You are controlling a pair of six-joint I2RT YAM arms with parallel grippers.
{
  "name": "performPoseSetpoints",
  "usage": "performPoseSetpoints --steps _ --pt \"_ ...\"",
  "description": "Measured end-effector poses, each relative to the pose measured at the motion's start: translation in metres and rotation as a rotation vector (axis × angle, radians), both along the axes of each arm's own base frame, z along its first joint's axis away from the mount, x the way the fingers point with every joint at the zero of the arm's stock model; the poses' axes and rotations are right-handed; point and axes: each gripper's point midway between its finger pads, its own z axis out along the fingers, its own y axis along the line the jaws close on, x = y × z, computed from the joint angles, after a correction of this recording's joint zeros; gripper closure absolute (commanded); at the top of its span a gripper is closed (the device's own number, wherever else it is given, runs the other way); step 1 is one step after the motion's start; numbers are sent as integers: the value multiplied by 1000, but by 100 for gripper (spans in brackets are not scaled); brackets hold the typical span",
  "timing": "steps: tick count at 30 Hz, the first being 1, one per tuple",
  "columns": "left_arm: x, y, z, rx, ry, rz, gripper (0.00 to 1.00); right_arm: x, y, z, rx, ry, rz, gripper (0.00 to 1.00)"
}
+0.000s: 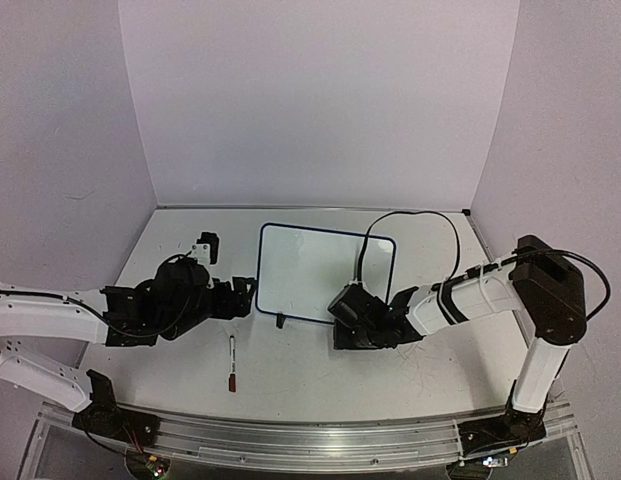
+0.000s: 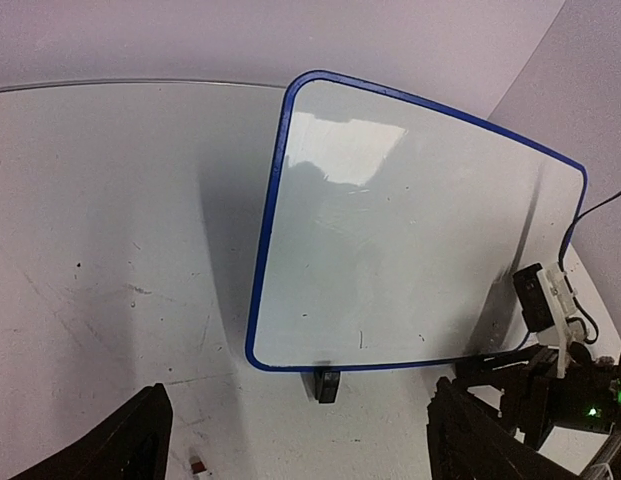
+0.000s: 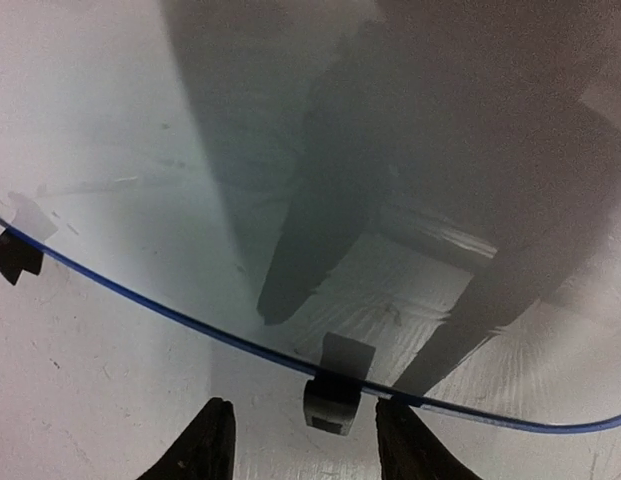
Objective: Write a sentence on the whiteboard
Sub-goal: Move the whiteboard to the whiteboard stand, then move the whiteboard to the center of the board.
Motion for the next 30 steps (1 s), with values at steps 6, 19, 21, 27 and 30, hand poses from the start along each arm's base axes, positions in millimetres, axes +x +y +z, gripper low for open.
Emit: performPoseSetpoints --steps 6,19,21,27,30 --pt "-2 1 8 -22 -10 -5 11 8 -7 -11 -54 -31 -34 66" --pt "-5 1 9 -44 -3 -23 11 5 -45 -10 -176 -123 21 88" --pt "-6 0 9 -45 -1 -27 11 1 -54 -10 -196 -134 48 88" --pt "-7 -1 3 -50 25 -24 12 -4 -80 -10 -249 -147 103 42" --pt "-10 3 -13 -24 79 -8 13 -4 -81 -9 -263 -150 128 25"
